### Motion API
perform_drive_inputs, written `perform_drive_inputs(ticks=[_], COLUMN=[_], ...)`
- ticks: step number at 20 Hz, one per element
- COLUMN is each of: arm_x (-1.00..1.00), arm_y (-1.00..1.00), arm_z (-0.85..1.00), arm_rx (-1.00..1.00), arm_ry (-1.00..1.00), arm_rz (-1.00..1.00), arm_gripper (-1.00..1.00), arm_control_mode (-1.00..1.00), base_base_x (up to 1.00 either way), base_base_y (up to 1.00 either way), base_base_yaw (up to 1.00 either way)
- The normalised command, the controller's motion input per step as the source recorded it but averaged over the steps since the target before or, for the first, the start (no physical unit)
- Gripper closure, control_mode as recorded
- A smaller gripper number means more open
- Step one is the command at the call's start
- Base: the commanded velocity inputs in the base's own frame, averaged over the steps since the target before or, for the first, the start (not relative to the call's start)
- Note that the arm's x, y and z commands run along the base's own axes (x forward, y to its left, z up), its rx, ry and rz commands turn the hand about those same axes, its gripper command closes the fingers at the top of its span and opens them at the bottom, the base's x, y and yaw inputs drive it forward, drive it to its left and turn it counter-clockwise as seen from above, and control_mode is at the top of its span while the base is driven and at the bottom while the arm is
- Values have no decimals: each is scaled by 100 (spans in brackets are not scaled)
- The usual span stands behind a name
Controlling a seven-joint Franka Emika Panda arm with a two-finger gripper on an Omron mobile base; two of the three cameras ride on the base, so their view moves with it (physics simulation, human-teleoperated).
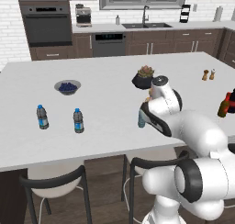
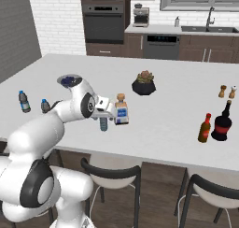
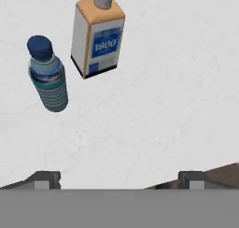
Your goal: Move the plastic bottles in the middle to the plastics group, and the glass bottles in the middle to the glass group.
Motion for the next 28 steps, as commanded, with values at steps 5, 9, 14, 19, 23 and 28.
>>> perform_drive_inputs(ticks=[5,9,14,19,23,28], arm_x=[54,30,11,11,31,29], arm_y=[9,20,23,26,20,8], arm_z=[4,15,20,7,-4,-12], arm_rx=[11,29,29,15,6,0], arm_ry=[-5,39,30,2,0,0], arm_rz=[1,0,0,2,1,1], arm_gripper=[-100,-100,-100,-100,-100,-100], arm_control_mode=[-100,-100,-100,-100,-100,-100], base_base_x=[0,0,0,0,0,0], base_base_y=[0,0,0,0,0,0], base_base_yaw=[0,0,0,0,0,0])
